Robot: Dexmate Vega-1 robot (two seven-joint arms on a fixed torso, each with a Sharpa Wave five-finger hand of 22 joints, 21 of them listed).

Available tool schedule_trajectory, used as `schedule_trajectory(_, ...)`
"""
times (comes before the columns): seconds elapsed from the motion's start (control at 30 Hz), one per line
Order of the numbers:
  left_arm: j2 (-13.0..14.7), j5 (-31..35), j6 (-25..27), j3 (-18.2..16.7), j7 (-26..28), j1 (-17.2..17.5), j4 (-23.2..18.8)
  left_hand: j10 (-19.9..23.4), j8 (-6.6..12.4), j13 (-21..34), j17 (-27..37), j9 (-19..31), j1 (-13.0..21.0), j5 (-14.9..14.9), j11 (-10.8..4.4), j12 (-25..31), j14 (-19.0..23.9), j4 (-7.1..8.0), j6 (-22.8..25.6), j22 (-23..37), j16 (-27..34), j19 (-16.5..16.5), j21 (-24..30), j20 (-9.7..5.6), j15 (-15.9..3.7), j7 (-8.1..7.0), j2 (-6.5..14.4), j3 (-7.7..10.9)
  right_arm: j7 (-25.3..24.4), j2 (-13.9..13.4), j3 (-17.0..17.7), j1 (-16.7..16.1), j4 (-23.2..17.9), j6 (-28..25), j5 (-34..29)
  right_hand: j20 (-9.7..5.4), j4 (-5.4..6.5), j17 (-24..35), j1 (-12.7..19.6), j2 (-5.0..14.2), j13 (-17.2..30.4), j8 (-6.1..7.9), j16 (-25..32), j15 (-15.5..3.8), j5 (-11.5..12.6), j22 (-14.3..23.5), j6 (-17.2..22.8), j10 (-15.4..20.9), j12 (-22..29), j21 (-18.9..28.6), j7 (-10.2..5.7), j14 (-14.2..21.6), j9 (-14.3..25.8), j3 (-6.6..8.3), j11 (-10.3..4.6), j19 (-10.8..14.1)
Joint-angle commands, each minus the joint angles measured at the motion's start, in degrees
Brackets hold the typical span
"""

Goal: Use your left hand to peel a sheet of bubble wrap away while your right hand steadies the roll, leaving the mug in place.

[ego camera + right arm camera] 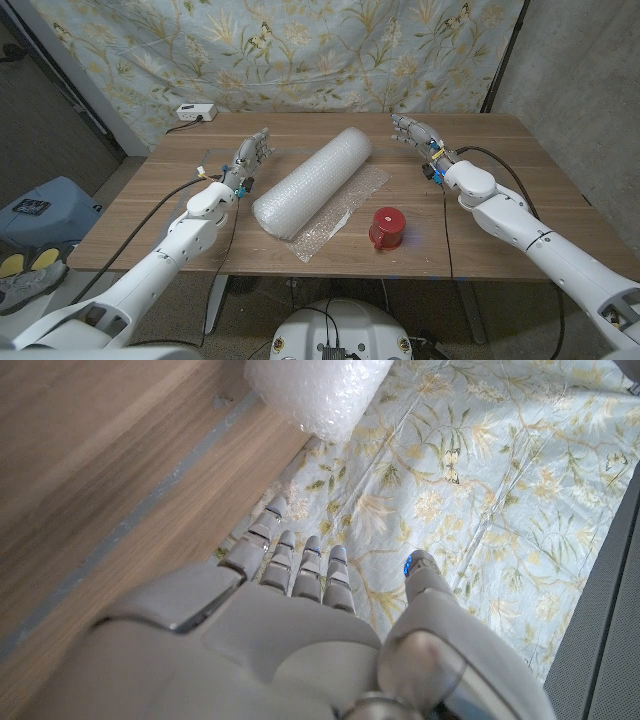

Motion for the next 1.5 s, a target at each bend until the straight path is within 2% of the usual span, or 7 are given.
schedule_trajectory(0.03, -0.2, -0.3, 0.8, 0.1, 0.4, -0.3, -0.3, 0.2, 0.30, 0.3, 0.1, 0.1, 0.7, 0.3, 0.24, 0.3, 0.0, -0.44, 0.5, 0.1, 0.3, 0.1, -0.1, 0.78, 0.50, -0.01, 0.1, 0.27, 2.3, -2.3, -1.6, 2.5, -2.6, -2.0, -4.8, 0.52, -0.36, 0.1, 0.7, -0.19, 0.1, 0.36, -0.3, 0.70, 0.3, 0.2, 0.5, 0.1, 0.3, 0.1, -0.07, 0.0, 0.3, 0.08, 0.31, 0.2)
schedule_trajectory(0.27, -0.2, -0.2, 1.0, 0.0, 1.0, -0.2, -0.3, 0.2, 0.26, 0.4, 0.1, 0.1, 0.9, 0.4, 0.24, 0.3, 0.1, -0.61, 0.5, 0.1, 0.3, 0.2, -0.1, 0.79, 0.49, 0.13, 0.1, 0.30, 4.4, -3.0, -3.2, 5.0, -3.2, -2.7, -8.1, 0.73, -0.60, -0.1, 1.0, -0.26, 0.1, 0.35, -0.3, 1.08, 0.3, 0.2, 0.5, -0.1, 0.3, 0.1, -0.17, -0.3, 0.3, 0.12, 0.35, 0.0)
schedule_trajectory(0.67, -0.8, 0.6, 0.7, 0.4, 1.6, -0.9, 0.4, 0.6, 0.27, 0.4, 0.1, 0.1, 1.3, 0.5, 0.40, 0.4, 0.5, -1.05, 0.9, 0.2, 0.4, 0.4, -0.1, 0.85, 0.56, 0.23, 0.3, 0.44, 8.6, -5.4, -7.0, 9.8, -7.1, -5.2, -17.8, 1.25, -1.09, -0.3, 1.4, -0.45, 0.0, 0.34, -0.4, 1.27, 0.4, 0.2, 0.5, -0.6, 0.1, 0.0, -0.28, -0.5, 0.3, 0.21, 0.28, -0.6)
schedule_trajectory(0.87, -0.9, 0.5, 1.1, 0.6, 1.5, -1.2, 0.2, 1.1, 0.35, 0.4, 0.1, 0.1, 1.6, 0.6, -0.05, 0.5, 1.0, -1.36, 1.4, 0.2, 0.5, 0.8, 0.0, 0.95, 0.38, 0.40, 0.4, 0.58, 12.6, -7.5, -8.5, 12.0, -10.4, -7.4, -22.1, 2.50, -1.47, -0.5, 1.6, -0.95, 0.0, 0.17, -0.6, 2.31, 0.3, 0.2, 0.1, -1.5, -0.1, -0.1, -0.54, -1.3, 0.3, 0.03, 0.68, -1.5)
schedule_trajectory(1.0, -1.0, 0.5, 2.0, 0.8, 1.7, -1.7, 0.4, 1.1, 0.34, 0.4, 0.1, 0.1, 1.7, 0.6, 0.15, 0.5, 1.0, -1.49, 1.5, 0.2, 0.4, 0.9, 0.0, 0.82, 0.35, 0.38, 0.4, 0.61, 14.5, -8.3, -9.0, 13.0, -12.1, -8.4, -24.6, 2.81, -1.56, -0.6, 1.6, -1.15, 0.0, 0.10, -0.7, 2.51, 0.2, 0.2, -0.2, -1.8, -0.1, -0.1, -0.56, -1.5, 0.3, -0.06, 0.70, -1.7)
schedule_trajectory(1.43, -1.4, 0.2, 2.5, 1.3, 0.0, -3.1, 2.0, 1.2, 0.23, 0.4, 0.1, 0.1, 1.9, 0.7, 0.09, 0.5, 1.0, -1.76, 1.5, 0.2, 0.4, 0.8, -0.1, 0.87, 0.39, 0.34, 0.4, 0.66, 18.0, -8.4, -11.0, 15.3, -15.6, -9.7, -32.5, 3.35, -2.17, -0.8, 2.3, -1.65, 0.0, -0.02, -0.6, 2.51, 0.3, 0.2, -0.8, -2.3, -0.1, 0.0, -0.71, -1.7, 0.3, -0.01, 0.43, -2.0)
schedule_trajectory(1.5, -1.1, 0.1, 2.8, 1.3, -0.2, -3.0, 1.7, 1.2, 0.21, 0.4, 0.1, 0.1, 2.0, 0.7, 0.04, 0.5, 1.0, -1.80, 1.5, 0.2, 0.3, 0.8, -0.1, 0.89, 0.42, 0.35, 0.4, 0.67, 18.5, -8.2, -11.5, 15.5, -16.1, -10.0, -33.8, 4.05, -2.57, -1.0, 3.0, -1.77, 0.0, 0.07, -0.5, 2.91, 0.3, 0.2, -0.8, -2.3, 0.0, 0.2, -0.33, -1.6, 0.3, 0.19, 0.75, -1.7)
